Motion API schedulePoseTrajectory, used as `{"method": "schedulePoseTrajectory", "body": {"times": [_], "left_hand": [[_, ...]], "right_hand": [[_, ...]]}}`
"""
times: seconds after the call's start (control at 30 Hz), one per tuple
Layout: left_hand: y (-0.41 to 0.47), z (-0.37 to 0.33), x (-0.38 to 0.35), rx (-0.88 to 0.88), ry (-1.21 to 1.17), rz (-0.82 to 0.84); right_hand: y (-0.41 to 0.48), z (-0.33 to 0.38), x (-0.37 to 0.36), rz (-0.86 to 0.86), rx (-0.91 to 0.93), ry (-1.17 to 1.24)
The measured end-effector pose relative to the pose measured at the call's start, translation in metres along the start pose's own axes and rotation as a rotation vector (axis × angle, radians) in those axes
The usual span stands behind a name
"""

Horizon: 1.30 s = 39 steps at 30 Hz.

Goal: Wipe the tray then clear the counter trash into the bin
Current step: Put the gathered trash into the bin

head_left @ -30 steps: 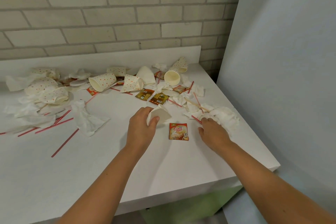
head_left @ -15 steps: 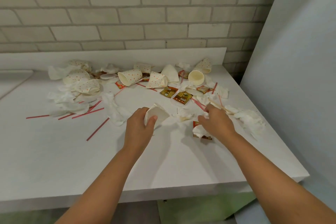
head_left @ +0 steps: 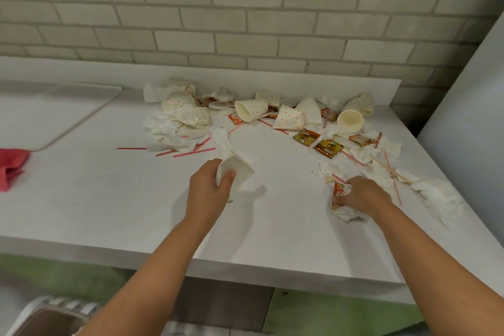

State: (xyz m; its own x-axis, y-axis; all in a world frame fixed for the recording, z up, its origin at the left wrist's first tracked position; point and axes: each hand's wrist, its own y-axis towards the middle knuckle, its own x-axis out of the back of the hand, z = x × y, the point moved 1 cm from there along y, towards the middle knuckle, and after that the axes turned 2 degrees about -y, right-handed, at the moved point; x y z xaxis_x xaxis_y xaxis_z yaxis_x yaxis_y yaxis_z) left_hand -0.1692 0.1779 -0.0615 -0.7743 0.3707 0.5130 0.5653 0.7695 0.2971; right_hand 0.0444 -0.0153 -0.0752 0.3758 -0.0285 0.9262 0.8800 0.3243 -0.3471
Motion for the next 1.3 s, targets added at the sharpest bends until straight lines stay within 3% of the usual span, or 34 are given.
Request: {"method": "schedulePoseTrajectory", "body": {"times": [0.17,0.43,0.6,0.8,0.97,1.3], "left_hand": [[0.001,0.011,0.02,0.005,-0.02,-0.024],[-0.005,0.042,0.077,0.035,-0.01,-0.12],[-0.017,0.075,0.137,0.071,0.064,-0.239],[-0.067,0.136,0.217,0.215,0.221,-0.359],[-0.126,0.202,0.259,0.516,0.372,-0.366],[-0.179,0.27,0.27,0.874,0.274,-0.254]], "right_hand": [[-0.023,0.059,-0.006,0.034,0.162,-0.041],[-0.078,0.185,-0.017,0.033,0.554,0.15],[-0.129,0.264,-0.049,0.141,0.849,0.263],[-0.201,0.339,-0.124,0.316,1.086,0.224],[-0.245,0.377,-0.195,0.476,1.137,0.204],[-0.268,0.408,-0.287,0.686,1.015,0.173]]}}
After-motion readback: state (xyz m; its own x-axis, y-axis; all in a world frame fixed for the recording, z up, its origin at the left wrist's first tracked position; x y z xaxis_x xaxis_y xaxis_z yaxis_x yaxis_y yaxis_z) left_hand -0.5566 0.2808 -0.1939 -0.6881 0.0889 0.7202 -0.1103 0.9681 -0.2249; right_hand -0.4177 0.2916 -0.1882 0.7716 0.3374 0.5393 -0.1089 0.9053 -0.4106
